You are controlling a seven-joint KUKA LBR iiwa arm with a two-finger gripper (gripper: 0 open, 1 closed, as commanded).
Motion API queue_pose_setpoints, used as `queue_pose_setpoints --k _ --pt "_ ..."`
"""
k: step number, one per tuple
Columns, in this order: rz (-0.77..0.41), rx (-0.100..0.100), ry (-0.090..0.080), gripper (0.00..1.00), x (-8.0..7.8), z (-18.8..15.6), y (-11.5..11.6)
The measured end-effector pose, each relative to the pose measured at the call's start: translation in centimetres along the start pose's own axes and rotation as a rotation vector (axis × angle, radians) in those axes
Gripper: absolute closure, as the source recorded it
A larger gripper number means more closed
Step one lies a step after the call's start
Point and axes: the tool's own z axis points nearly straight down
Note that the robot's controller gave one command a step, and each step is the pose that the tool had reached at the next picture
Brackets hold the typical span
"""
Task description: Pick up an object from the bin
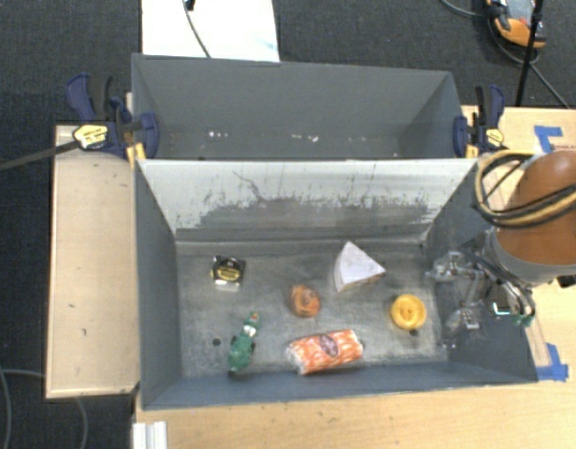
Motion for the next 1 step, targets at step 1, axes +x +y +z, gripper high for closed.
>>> queue_pose_setpoints --k 1 --pt "-0.001 0.001 -0.003 0.00 -0.07 -0.18 0.01"
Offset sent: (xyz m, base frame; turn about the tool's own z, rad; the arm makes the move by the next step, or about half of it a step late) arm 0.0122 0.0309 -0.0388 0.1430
